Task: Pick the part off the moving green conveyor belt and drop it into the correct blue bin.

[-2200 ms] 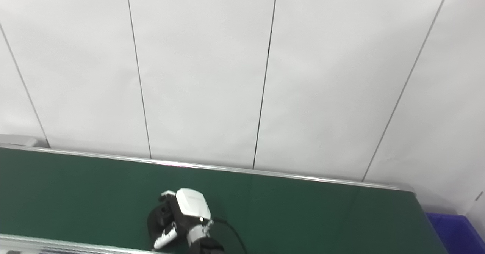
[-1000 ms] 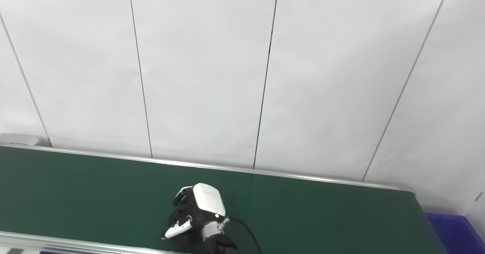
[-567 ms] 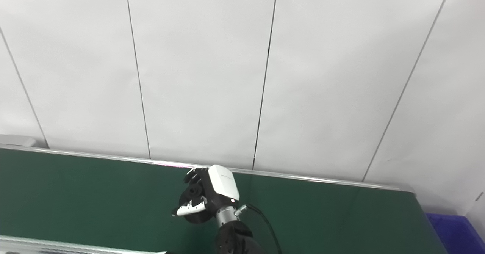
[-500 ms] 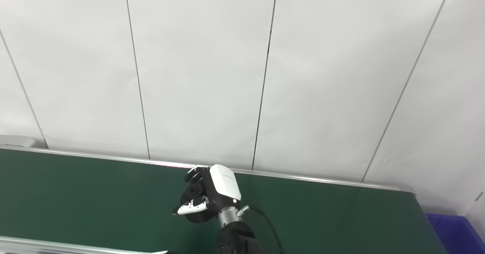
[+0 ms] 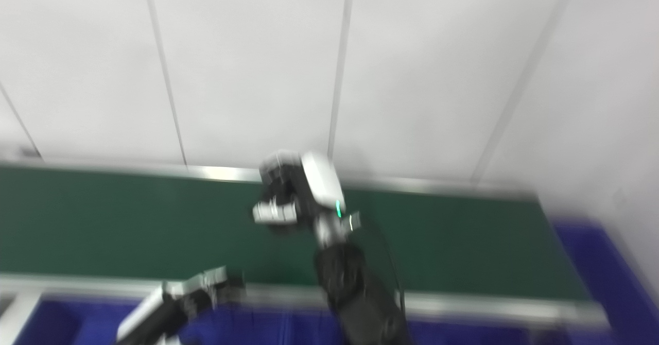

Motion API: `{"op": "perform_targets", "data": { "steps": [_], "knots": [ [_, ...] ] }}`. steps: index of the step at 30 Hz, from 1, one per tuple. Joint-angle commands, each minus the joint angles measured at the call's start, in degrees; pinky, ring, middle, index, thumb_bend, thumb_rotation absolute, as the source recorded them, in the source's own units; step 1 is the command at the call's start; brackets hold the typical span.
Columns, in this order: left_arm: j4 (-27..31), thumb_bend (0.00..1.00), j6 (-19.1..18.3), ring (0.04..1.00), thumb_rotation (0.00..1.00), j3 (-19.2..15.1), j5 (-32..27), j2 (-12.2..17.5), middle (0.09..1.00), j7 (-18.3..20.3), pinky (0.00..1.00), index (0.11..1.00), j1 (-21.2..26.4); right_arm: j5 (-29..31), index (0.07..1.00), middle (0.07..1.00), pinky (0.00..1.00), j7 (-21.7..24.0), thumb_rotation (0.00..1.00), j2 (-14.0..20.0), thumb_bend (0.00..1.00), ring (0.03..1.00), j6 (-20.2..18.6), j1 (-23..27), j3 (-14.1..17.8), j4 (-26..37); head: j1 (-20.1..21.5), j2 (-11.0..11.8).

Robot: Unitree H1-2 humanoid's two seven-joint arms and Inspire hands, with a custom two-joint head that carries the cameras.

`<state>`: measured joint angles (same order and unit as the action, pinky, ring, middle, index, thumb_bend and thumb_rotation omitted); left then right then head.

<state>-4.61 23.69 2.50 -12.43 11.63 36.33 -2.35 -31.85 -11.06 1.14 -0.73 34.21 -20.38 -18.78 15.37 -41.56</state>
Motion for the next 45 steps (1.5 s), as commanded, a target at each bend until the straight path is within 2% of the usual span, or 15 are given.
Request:
{"op": "perform_targets", "data": {
  "steps": [1, 5, 11, 17, 25, 31, 33, 38, 42, 45],
  "knots": [
    [4.0, 0.51, -1.9, 0.910, 0.70, 1.0, -1.1, 0.1, 0.920, -1.4, 0.89, 0.901, 2.3, 0.6, 0.538, 0.516, 0.37, 2.2, 0.00, 1.4, 0.50, 0.436, -2.8, -2.1, 2.0, 7.9, 0.7, -0.8],
    [5.5, 0.43, -5.0, 0.915, 0.71, 2.3, -0.8, 0.2, 0.926, -2.8, 0.89, 0.905, 3.8, 1.1, 0.548, 0.500, 0.36, 5.7, 0.00, 3.7, 0.50, 0.437, -5.7, -9.1, 4.2, 17.8, 1.9, -1.4],
    [2.5, 0.42, -3.8, 0.900, 0.69, 3.2, -0.4, 0.2, 0.918, -3.3, 0.86, 0.898, 5.2, 1.0, 0.546, 0.505, 0.37, 8.8, 0.00, 5.4, 0.50, 0.437, -7.7, -17.5, 6.5, 27.4, 2.9, -1.5],
    [1.1, 0.43, -2.7, 0.898, 0.68, 4.0, -0.5, 0.2, 0.917, -3.2, 0.85, 0.897, 6.0, 0.9, 0.538, 0.518, 0.36, 10.5, 0.00, 6.1, 0.50, 0.444, -7.9, -22.3, 7.4, 32.2, 2.2, -1.8],
    [3.6, 0.41, -4.4, 0.909, 0.68, 4.2, -0.7, 0.6, 0.924, -3.9, 0.87, 0.904, 5.4, 0.6, 0.549, 0.512, 0.34, 12.1, 0.00, 5.7, 0.49, 0.445, -8.5, -27.7, 7.3, 36.2, 1.6, -2.0],
    [4.6, 0.40, -5.2, 0.912, 0.68, 4.4, -0.6, 1.0, 0.925, -4.5, 0.87, 0.906, 4.9, -0.3, 0.551, 0.513, 0.33, 12.4, 0.00, 4.6, 0.49, 0.440, -8.4, -31.2, 7.0, 37.4, 1.3, -2.1],
    [4.6, 0.40, -4.9, 0.911, 0.68, 4.5, -0.5, 1.0, 0.924, -4.7, 0.87, 0.906, 4.9, -0.7, 0.550, 0.513, 0.33, 11.9, 0.00, 4.5, 0.49, 0.439, -7.1, -32.4, 6.6, 36.7, 1.1, -1.9],
    [5.4, 0.40, -5.2, 0.905, 0.68, 4.7, -0.3, 0.9, 0.922, -5.4, 0.87, 0.904, 4.8, -0.9, 0.552, 0.518, 0.33, 10.8, 0.00, 4.7, 0.49, 0.441, -4.1, -35.0, 5.1, 33.8, 0.6, -2.0],
    [5.9, 0.39, -5.3, 0.907, 0.69, 4.9, -0.5, 1.2, 0.924, -5.5, 0.87, 0.907, 4.8, -0.8, 0.551, 0.524, 0.33, 10.8, 0.00, 4.3, 0.49, 0.441, -4.1, -36.3, 3.8, 31.4, 0.0, -1.8],
    [7.1, 0.39, -6.0, 0.915, 0.72, 4.9, -0.4, 1.6, 0.932, -5.6, 0.88, 0.914, 4.7, -1.0, 0.548, 0.519, 0.35, 9.5, 0.00, 4.3, 0.49, 0.435, -2.3, -36.8, 2.9, 27.2, -0.7, -1.8]
  ]
}}
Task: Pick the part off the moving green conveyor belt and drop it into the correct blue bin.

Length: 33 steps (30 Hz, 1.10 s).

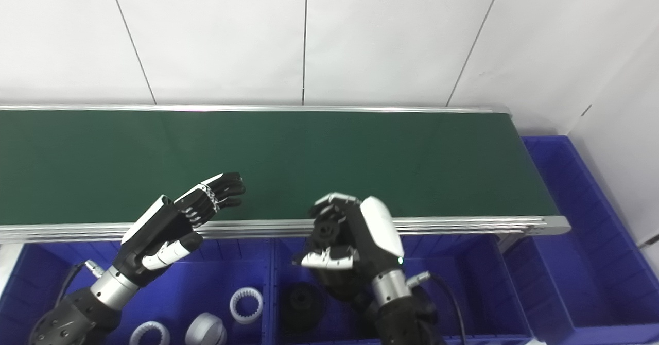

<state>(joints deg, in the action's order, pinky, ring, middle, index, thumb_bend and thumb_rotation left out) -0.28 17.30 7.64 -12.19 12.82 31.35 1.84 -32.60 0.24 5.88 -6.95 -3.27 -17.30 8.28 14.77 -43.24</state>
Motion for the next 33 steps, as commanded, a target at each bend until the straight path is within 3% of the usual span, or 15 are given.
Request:
{"op": "perform_targets", "data": {
  "steps": [1, 4, 7, 8, 9, 10, 12, 15, 17, 21, 26, 30, 32, 33],
  "knots": [
    [3.2, 0.40, 0.1, 0.919, 0.72, -0.2, -0.7, 0.5, 0.934, -0.7, 0.89, 0.915, 0.4, -0.3, 0.550, 0.515, 0.35, -2.2, 0.00, -0.4, 0.49, 0.432, 4.5, 0.7, -0.4, -0.9, -0.1, -0.1],
    [5.3, 0.41, -2.2, 0.936, 0.71, -0.3, -1.2, 1.1, 0.942, -1.1, 0.93, 0.921, -0.1, -1.1, 0.553, 0.510, 0.36, -3.4, 0.00, 0.1, 0.50, 0.429, 6.4, 1.0, -1.6, -5.4, -0.4, 0.1],
    [7.0, 0.43, -3.6, 0.943, 0.73, -0.6, -0.5, 1.8, 0.946, -1.6, 0.94, 0.921, -0.5, -2.9, 0.545, 0.507, 0.36, -3.1, 0.00, 0.6, 0.50, 0.442, 5.7, 1.9, -3.1, -9.9, -0.9, 0.1],
    [7.5, 0.43, -3.9, 0.939, 0.72, -0.8, -0.5, 1.9, 0.944, -1.8, 0.93, 0.919, -0.7, -3.4, 0.543, 0.494, 0.43, -2.8, 0.00, 0.8, 0.51, 0.439, 5.4, 2.3, -3.7, -11.7, -1.0, 0.1],
    [8.0, 0.43, -4.2, 0.936, 0.71, -0.9, -0.8, 1.9, 0.943, -1.9, 0.92, 0.916, -0.9, -3.8, 0.538, 0.477, 0.50, -2.4, 0.00, 1.0, 0.52, 0.521, 5.1, 2.8, -4.2, -13.2, -1.0, 0.1],
    [8.5, 0.43, -4.6, 0.935, 0.70, -1.0, -1.1, 1.9, 0.943, -2.0, 0.92, 0.916, -1.1, -4.0, 0.633, 0.588, 0.55, -1.4, 0.00, 1.1, 0.66, 0.601, 4.1, 3.3, -4.8, -14.5, -1.0, 0.1],
    [9.4, 0.41, -5.2, 0.934, 0.69, -0.9, -1.3, 1.9, 0.943, -2.1, 0.93, 0.916, -1.4, -4.2, 0.766, 0.769, 0.68, 0.1, 0.10, 1.3, 0.79, 0.758, 2.7, 4.0, -5.4, -16.0, -1.1, 0.1],
    [9.8, 0.39, -5.0, 0.934, 0.70, -0.9, -1.2, 1.8, 0.944, -2.3, 0.93, 0.918, -1.7, -4.1, 0.838, 0.851, 0.74, 1.4, 0.18, 1.6, 0.81, 0.822, 2.2, 4.4, -5.6, -16.9, -1.2, 0.1],
    [9.8, 0.39, -4.9, 0.933, 0.70, -0.9, -1.2, 1.8, 0.944, -2.4, 0.93, 0.918, -1.8, -4.1, 0.870, 0.883, 0.76, 1.7, 0.23, 1.8, 0.80, 0.850, 2.4, 4.5, -5.7, -17.2, -1.1, 0.2],
    [9.5, 0.39, -4.2, 0.926, 0.70, -0.9, -1.3, 1.7, 0.939, -2.4, 0.91, 0.916, -2.0, -4.1, 0.923, 0.939, 0.84, 2.6, 0.43, 2.7, 0.75, 0.916, 2.6, 4.5, -5.7, -16.5, -0.9, 0.0],
    [9.4, 0.41, -4.6, 0.935, 0.70, -0.7, -1.1, 1.7, 0.944, -2.4, 0.93, 0.921, -2.7, -3.9, 0.933, 0.943, 0.84, 3.0, 0.51, 3.5, 0.70, 0.915, 3.1, 3.4, -5.3, -13.4, -0.9, -0.2],
    [7.8, 0.39, -2.0, 0.926, 0.70, -0.6, 0.2, 1.7, 0.933, -2.4, 0.89, 0.913, -3.7, -2.1, 0.915, 0.925, 0.81, 2.0, 0.55, 4.0, 0.64, 0.889, 5.8, 1.4, -4.5, -9.5, -1.0, -0.4],
    [6.6, 0.42, -0.8, 0.920, 0.72, -0.6, 1.2, 1.6, 0.928, -2.8, 0.89, 0.908, -4.3, -0.1, 0.907, 0.919, 0.84, 1.6, 0.67, 4.4, 0.58, 0.900, 8.3, 0.5, -3.9, -7.4, -1.0, -0.4],
    [5.8, 0.42, -0.2, 0.920, 0.72, -0.5, 1.9, 1.6, 0.927, -3.0, 0.89, 0.907, -4.7, 1.0, 0.907, 0.919, 0.84, 1.8, 0.68, 4.8, 0.58, 0.901, 9.4, 0.0, -3.7, -6.1, -1.0, -0.5]
  ]
}}
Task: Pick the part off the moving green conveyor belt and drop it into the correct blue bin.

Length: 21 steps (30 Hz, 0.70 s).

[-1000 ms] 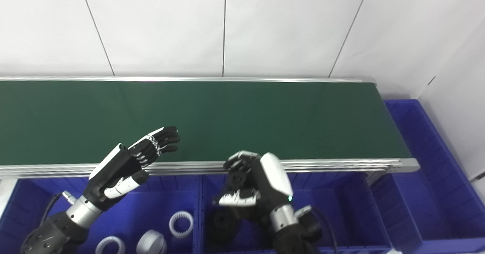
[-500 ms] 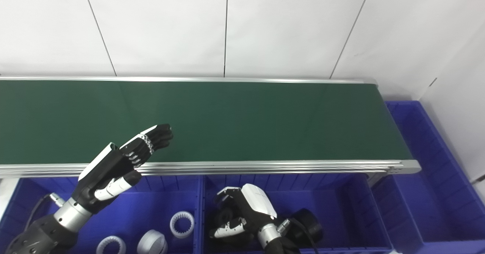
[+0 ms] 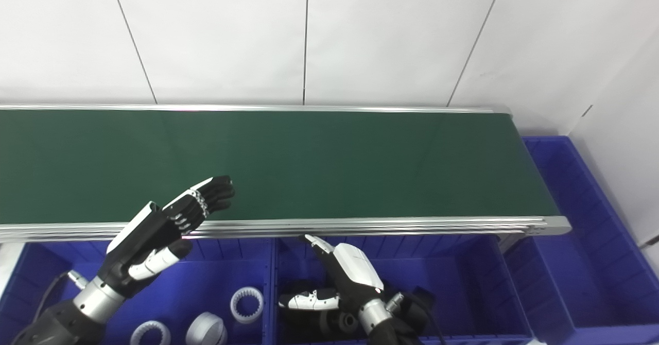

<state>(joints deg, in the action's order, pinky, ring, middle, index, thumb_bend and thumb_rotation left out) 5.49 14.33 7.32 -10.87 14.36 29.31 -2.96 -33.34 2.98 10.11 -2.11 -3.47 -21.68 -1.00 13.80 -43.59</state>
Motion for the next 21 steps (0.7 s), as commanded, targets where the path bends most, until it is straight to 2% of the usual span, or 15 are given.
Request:
{"op": "perform_targets", "data": {
  "steps": [1, 2, 4, 6, 10, 13, 21],
  "knots": [
    [-0.6, 0.44, 3.3, 0.918, 0.73, -0.2, 1.1, 0.1, 0.928, -1.1, 0.88, 0.907, -0.3, 2.8, 0.911, 0.925, 0.85, -0.5, 0.77, 1.0, 0.57, 0.905, 5.3, -0.2, 0.8, 4.7, -0.1, -0.2],
    [-1.5, 0.46, 4.2, 0.917, 0.73, -0.1, 1.5, 0.0, 0.928, -1.2, 0.88, 0.906, -0.5, 4.0, 0.917, 0.936, 0.86, 0.1, 0.86, 1.4, 0.56, 0.913, 5.8, -0.7, 1.0, 6.4, -0.1, -0.2],
    [-3.3, 0.48, 6.0, 0.912, 0.75, 0.2, 2.3, 0.0, 0.927, -1.1, 0.87, 0.905, -0.9, 6.5, 0.923, 0.948, 0.85, 0.8, 0.97, 1.8, 0.54, 0.911, 7.2, -1.7, 1.4, 9.1, -0.2, 0.0],
    [-5.4, 0.50, 8.3, 0.918, 0.78, 0.7, 3.2, 0.1, 0.933, -1.0, 0.87, 0.909, -1.0, 8.8, 0.930, 0.954, 0.85, 1.2, 0.99, 2.2, 0.52, 0.914, 8.6, -3.0, 1.8, 11.8, -0.1, 0.1],
    [-6.8, 0.51, 10.9, 0.944, 0.81, 2.1, 4.6, 0.5, 0.961, -0.3, 0.90, 0.933, -2.1, 13.0, 0.941, 0.966, 0.85, 2.2, 1.00, 2.5, 0.50, 0.929, 10.4, -5.8, 2.1, 16.4, 0.1, 0.0],
    [-6.0, 0.50, 11.0, 0.950, 0.82, 2.5, 5.7, 0.8, 0.967, -0.9, 0.91, 0.948, -3.0, 13.8, 0.950, 0.973, 0.88, 3.1, 1.00, 2.4, 0.49, 0.945, 10.6, -7.1, 2.1, 17.9, 0.2, -0.1],
    [-4.5, 0.51, 10.2, 0.965, 0.81, 2.7, 4.0, 1.4, 0.974, -0.9, 0.92, 0.956, -4.4, 15.8, 0.974, 0.996, 0.92, 4.8, 1.00, 2.3, 0.44, 0.969, 11.9, -8.9, 1.9, 18.0, -0.1, 0.5]
  ]
}}
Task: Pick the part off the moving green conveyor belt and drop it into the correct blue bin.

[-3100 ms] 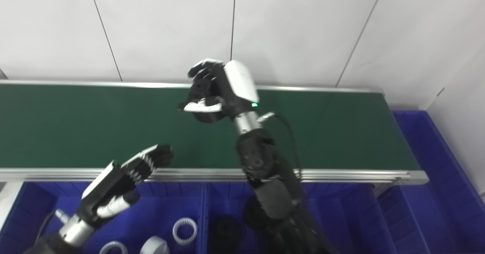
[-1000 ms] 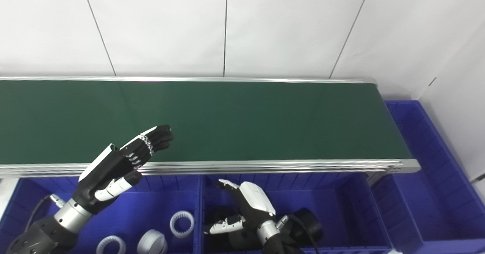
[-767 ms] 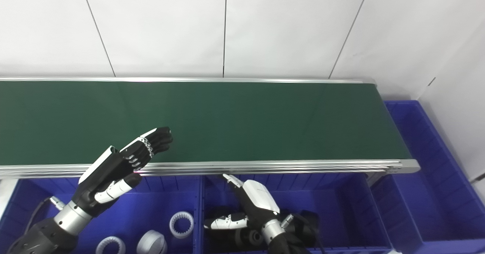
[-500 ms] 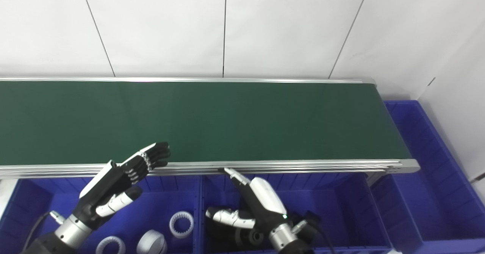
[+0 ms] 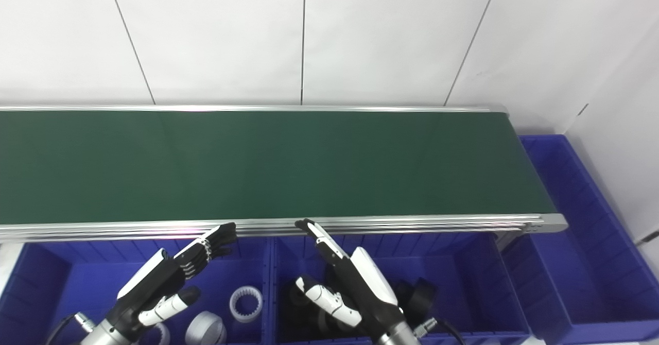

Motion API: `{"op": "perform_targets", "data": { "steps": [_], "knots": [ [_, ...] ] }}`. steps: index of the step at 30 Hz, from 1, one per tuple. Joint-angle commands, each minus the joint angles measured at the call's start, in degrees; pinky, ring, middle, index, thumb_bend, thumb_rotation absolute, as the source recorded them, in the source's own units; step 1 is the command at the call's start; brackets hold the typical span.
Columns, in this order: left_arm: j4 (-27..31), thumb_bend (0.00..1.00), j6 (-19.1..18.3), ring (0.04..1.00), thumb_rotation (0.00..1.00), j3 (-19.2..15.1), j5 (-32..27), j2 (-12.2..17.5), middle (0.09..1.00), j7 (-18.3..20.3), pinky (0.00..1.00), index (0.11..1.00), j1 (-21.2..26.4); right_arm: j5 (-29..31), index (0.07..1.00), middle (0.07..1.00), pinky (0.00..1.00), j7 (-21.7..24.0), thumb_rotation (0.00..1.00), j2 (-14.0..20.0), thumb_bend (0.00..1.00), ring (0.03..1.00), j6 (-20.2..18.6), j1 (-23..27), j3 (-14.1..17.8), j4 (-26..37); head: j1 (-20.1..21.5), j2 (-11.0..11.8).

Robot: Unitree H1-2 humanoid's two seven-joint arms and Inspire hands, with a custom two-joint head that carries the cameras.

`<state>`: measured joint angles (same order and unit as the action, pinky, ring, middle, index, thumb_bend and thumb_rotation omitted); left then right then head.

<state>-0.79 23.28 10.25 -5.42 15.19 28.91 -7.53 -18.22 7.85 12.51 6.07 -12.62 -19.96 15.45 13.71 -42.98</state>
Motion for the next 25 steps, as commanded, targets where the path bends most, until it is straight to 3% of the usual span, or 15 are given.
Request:
{"op": "perform_targets", "data": {
  "steps": [1, 13, 25],
  "knots": [
    [1.7, 0.51, 1.2, 0.968, 0.81, -0.2, -1.7, 0.7, 0.975, -0.4, 0.93, 0.958, 0.1, 0.6, 0.973, 0.994, 0.92, 0.0, 1.00, -0.2, 0.43, 0.969, 3.9, 0.2, 0.2, 1.5, 0.1, -0.1],
    [3.7, 0.46, -0.1, 0.953, 0.80, -0.7, -1.9, 0.9, 0.967, -0.9, 0.91, 0.951, -0.2, 1.2, 0.972, 0.989, 0.92, 1.5, 1.00, -0.2, 0.43, 0.965, 4.0, 0.7, -0.4, 0.2, 1.8, 0.0],
    [3.6, 0.49, -1.0, 0.956, 0.79, -0.9, -3.1, 1.0, 0.971, -0.4, 0.91, 0.948, 0.6, 1.6, 0.978, 0.998, 0.93, 1.7, 1.00, -0.7, 0.44, 0.972, 4.0, 0.6, -0.1, -0.3, 1.3, -0.3]
  ]
}}
